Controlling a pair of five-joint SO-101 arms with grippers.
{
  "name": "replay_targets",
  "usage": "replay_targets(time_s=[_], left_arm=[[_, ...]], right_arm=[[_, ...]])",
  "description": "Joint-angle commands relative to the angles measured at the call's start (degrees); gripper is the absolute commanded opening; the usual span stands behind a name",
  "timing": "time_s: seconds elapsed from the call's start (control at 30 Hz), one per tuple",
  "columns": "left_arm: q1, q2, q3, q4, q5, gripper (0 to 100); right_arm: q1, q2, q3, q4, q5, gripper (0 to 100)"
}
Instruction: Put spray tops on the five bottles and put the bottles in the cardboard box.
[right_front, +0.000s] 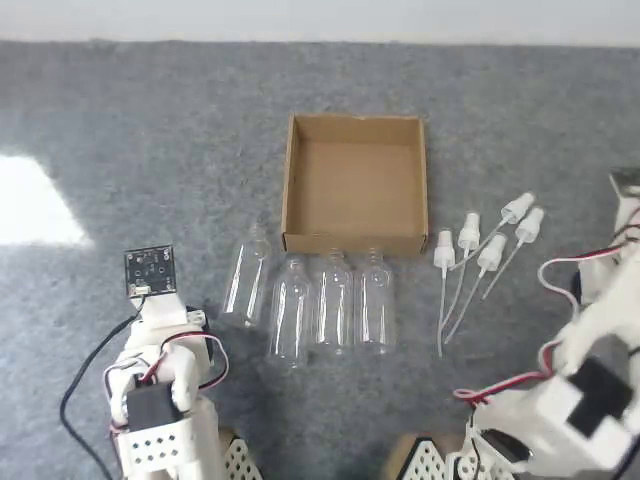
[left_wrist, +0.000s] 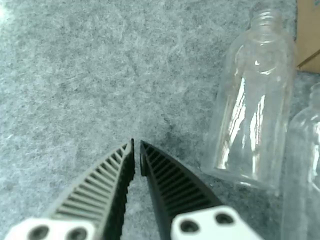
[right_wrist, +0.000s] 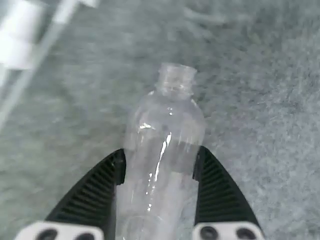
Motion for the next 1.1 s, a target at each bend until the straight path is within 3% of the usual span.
replay_targets(time_s=[0.0, 0.23, 0.5, 0.8, 1.07], left_arm=[[0.1, -0.8, -0.4, 0.2, 0.2, 1], [0.1, -0.8, -0.4, 0.2, 0.2, 1], [0.3, -0.8, -0.4, 0.2, 0.2, 1], [0.1, -0.8, -0.4, 0.2, 0.2, 1], [0.1, -0.8, -0.4, 0.2, 0.2, 1]], right_arm=[[2.1, 4.5, -3.3, -4.1, 3.5, 6.9], [1.8, 8.1, -3.1, -4.2, 3.5, 27.8], [-0.6, 6.1, -6.3, 0.0, 1.8, 29.7], [-14.5, 7.3, -22.2, 6.0, -16.4, 29.7], [-18.3, 27.5, -39.8, 6.0, -32.3, 29.6]])
